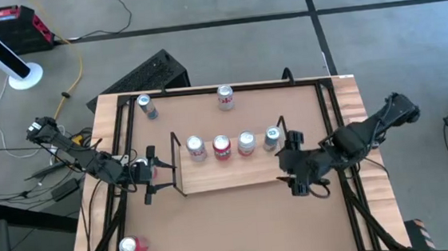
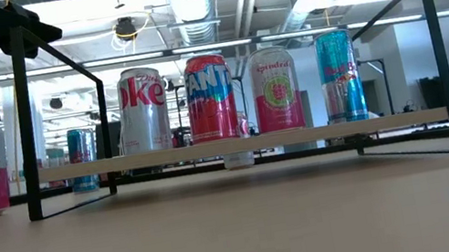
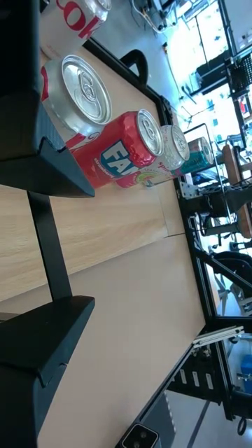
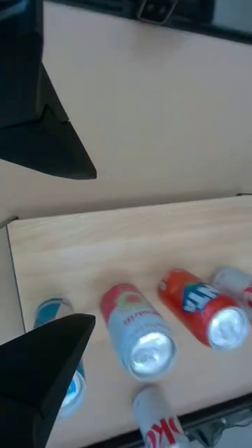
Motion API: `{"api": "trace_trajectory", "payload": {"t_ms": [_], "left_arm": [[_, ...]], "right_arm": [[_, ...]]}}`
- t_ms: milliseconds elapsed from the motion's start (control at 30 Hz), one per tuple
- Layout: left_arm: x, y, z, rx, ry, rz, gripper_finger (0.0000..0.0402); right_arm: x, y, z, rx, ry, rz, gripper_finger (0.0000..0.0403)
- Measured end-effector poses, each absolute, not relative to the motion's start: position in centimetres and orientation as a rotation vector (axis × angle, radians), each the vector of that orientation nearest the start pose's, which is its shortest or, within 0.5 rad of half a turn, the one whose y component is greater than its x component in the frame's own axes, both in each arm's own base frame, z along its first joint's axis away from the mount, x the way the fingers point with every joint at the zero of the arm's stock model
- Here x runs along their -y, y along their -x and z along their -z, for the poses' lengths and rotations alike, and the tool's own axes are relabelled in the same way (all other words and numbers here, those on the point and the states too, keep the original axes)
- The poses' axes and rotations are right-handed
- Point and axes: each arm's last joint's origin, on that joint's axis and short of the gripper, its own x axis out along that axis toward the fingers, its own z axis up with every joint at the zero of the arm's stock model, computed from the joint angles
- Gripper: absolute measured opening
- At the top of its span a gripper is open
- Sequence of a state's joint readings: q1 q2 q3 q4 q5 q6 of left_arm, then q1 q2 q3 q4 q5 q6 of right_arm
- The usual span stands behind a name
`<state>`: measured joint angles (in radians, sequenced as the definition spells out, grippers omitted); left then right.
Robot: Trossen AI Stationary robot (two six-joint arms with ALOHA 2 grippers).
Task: Place canned beverage on shelf
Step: Put the silver soda can on the shelf
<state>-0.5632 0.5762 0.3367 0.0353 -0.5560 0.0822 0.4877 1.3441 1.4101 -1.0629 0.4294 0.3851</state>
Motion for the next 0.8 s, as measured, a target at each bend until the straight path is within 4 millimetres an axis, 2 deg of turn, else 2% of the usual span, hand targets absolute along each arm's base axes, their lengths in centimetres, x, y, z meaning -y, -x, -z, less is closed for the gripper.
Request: {"api": "trace_trajectory", "payload": {"t_ms": [167,533,800], "left_arm": [[6.2,-12.8,-22.9,-0.173,-0.191,0.014,0.0228],[6.3,-12.8,-23.0,-0.163,-0.185,0.014,0.0228],[6.3,-12.9,-23.4,-0.128,0.157,0.007,0.0228]], "right_arm": [[-10.9,-23.3,-34.5,-0.868,0.074,0.119,0.0352],[-11.6,-24.6,-34.1,-0.83,0.117,0.076,0.0352],[-12.2,-25.7,-32.9,-0.863,0.129,0.073,0.0352]]}}
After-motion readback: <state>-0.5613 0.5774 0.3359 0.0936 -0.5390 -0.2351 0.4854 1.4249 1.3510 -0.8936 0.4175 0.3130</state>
